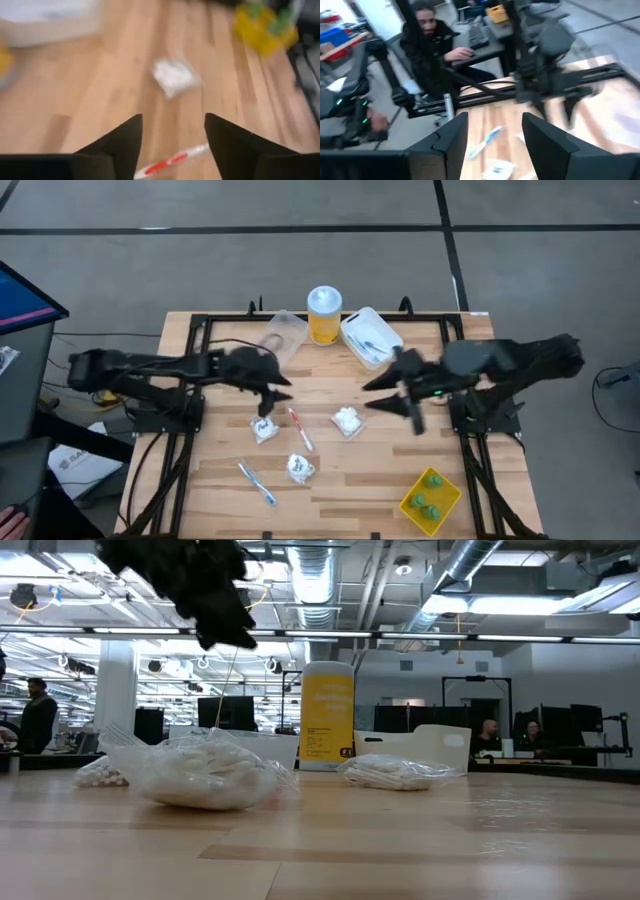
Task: Pick & Place Travel size toiletries
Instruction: Put the orange toothbrush into the white bin
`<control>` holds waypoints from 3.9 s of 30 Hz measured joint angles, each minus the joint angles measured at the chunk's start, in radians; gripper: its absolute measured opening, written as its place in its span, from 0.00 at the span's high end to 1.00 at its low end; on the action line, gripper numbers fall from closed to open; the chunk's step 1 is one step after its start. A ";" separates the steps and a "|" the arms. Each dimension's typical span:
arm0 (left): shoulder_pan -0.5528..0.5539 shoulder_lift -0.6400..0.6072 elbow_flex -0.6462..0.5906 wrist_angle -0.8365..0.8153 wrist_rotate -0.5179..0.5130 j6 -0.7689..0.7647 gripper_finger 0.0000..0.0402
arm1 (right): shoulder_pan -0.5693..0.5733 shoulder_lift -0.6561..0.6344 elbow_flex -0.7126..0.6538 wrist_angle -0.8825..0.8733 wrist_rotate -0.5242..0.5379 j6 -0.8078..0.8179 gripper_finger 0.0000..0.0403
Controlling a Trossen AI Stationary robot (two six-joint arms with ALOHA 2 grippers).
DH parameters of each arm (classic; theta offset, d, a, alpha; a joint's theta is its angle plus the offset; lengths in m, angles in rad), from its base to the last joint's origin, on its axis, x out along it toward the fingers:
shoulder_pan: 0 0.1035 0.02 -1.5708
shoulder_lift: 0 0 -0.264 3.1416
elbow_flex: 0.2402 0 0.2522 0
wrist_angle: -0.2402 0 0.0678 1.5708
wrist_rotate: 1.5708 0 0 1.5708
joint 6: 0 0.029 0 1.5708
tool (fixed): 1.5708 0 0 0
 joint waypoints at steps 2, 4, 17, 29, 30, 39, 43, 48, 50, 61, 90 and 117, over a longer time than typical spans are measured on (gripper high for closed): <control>-0.007 0.082 0.019 -0.004 0.049 0.067 0.43 | 0.002 -0.046 0.000 -0.052 0.043 0.000 0.57; -0.013 0.153 0.035 -0.002 0.096 0.133 0.37 | -0.001 -0.081 0.000 -0.103 0.067 0.000 0.59; -0.109 0.452 0.048 0.049 0.131 0.535 0.28 | -0.018 -0.094 -0.003 -0.264 0.069 -0.011 0.66; -0.121 0.615 0.053 0.138 0.081 0.598 0.36 | -0.015 -0.074 -0.001 -0.265 0.067 0.044 0.67; -0.121 0.616 0.053 0.141 0.078 0.599 0.39 | -0.015 -0.074 -0.001 -0.265 0.067 0.049 0.67; -0.115 0.561 0.047 0.142 -0.022 0.607 0.81 | 0.006 -0.074 -0.001 -0.268 0.067 0.079 0.68; -0.116 0.560 0.048 0.158 -0.048 0.586 0.94 | 0.017 -0.074 -0.001 -0.268 0.068 0.079 0.68; -0.118 0.527 0.047 0.182 -0.043 0.474 0.99 | 0.016 -0.056 -0.003 -0.272 0.099 0.081 0.68; -0.118 0.482 0.048 0.189 -0.043 0.444 0.99 | 0.007 -0.038 0.000 -0.264 0.107 0.082 0.68; -0.118 0.122 0.048 0.300 -0.214 0.310 1.00 | -0.065 0.101 -0.002 -0.221 0.123 0.060 0.64; -0.128 -0.042 0.048 0.672 -0.290 0.244 0.99 | -0.365 0.310 -0.001 0.454 -0.092 -0.120 0.47; -0.097 -0.147 0.049 0.382 -0.299 0.227 0.74 | -0.584 0.275 -0.001 0.214 -0.070 -0.120 0.88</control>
